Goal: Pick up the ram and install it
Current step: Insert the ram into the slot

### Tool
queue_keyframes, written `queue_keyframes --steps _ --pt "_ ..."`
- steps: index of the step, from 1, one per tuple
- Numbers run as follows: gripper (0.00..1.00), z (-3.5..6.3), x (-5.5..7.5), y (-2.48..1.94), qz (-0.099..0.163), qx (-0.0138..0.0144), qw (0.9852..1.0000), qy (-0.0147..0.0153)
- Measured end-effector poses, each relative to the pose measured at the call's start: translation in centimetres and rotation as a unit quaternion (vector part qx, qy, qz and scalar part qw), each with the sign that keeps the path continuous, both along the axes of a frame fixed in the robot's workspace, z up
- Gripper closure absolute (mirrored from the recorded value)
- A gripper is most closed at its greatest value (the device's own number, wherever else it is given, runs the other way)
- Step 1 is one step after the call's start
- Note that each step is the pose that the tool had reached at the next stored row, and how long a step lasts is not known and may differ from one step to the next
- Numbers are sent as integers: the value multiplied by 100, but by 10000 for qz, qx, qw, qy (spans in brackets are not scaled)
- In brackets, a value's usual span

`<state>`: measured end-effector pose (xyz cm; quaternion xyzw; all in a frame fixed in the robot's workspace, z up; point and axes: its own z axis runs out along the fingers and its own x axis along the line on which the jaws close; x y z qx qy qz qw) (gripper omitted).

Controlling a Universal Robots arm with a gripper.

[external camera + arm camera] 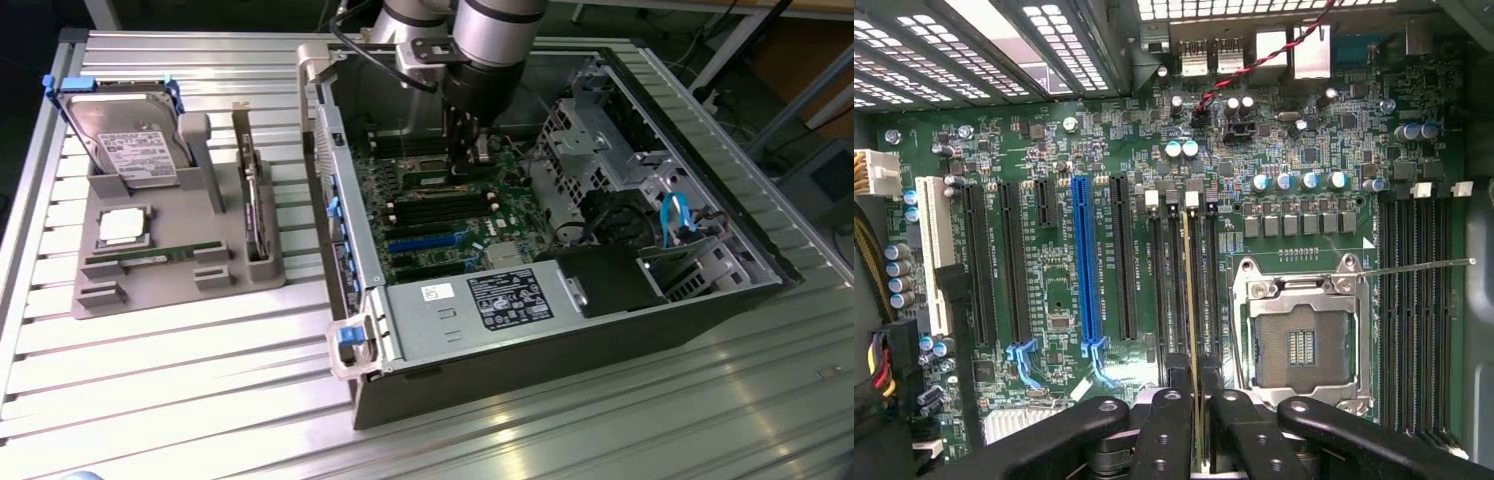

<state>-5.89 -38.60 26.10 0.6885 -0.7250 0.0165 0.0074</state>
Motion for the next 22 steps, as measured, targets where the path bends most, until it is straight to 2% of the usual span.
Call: queue_keyframes --steps 2,7,9,19,22 --pt "86 -1 -1 0 66 1 10000 -14" --pt "86 -11 -2 0 71 2 10000 -16" --pt "86 -90 -2 -2 39 -7 10000 -14" --pt "86 -99 -2 -1 -34 -5 10000 -17" --pt "86 -124 -2 -28 -34 -12 10000 -17"
